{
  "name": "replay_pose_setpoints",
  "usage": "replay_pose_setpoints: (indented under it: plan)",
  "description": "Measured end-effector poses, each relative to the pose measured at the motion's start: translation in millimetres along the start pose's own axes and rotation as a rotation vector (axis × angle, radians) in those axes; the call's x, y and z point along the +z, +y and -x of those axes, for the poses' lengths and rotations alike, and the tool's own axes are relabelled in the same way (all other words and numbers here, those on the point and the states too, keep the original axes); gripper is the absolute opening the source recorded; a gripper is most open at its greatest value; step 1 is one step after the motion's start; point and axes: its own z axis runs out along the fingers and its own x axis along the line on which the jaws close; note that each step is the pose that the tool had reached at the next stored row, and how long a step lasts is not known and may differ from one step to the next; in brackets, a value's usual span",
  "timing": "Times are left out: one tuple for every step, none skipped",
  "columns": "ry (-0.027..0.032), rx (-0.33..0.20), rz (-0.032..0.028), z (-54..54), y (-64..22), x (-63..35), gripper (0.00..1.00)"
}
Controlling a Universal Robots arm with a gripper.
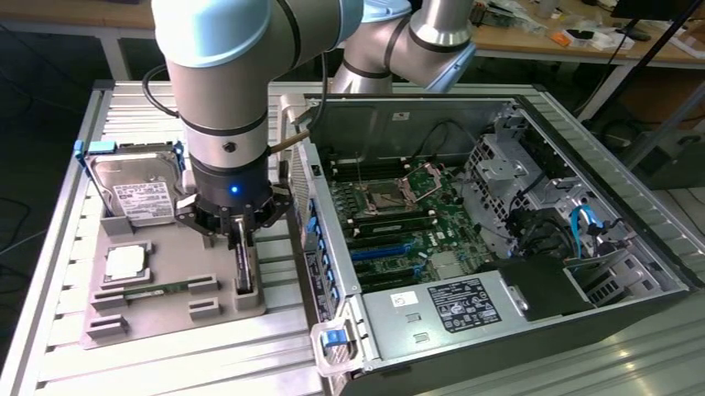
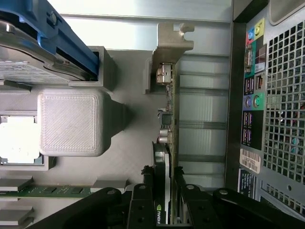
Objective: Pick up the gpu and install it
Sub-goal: 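Pick up the gpu and move the gpu toward the slot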
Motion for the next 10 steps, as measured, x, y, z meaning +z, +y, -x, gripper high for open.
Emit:
replay_pose_setpoints:
  plan:
    - [0.0000,0.000,0.0000,0.0,0.0,0.0,0.27]
    - [0.0000,0.000,0.0000,0.0,0.0,0.0,0.27]
    - [0.0000,0.000,0.0000,0.0,0.0,0.0,0.27]
    - [0.0000,0.000,0.0000,0.0,0.0,0.0,0.27]
    - [0.0000,0.000,0.0001,0.0,0.0,0.0,0.27]
    - [0.0000,0.000,0.0000,0.0,0.0,0.0,0.27]
    - [0.0000,0.000,0.0001,0.0,0.0,0.0,0.27]
    - [0.0000,0.000,0.0000,0.0,0.0,0.0,0.27]
    - [0.0000,0.000,0.0000,0.0,0.0,0.0,0.27]
    - [0.0000,0.000,0.0000,0.0,0.0,0.0,0.27]
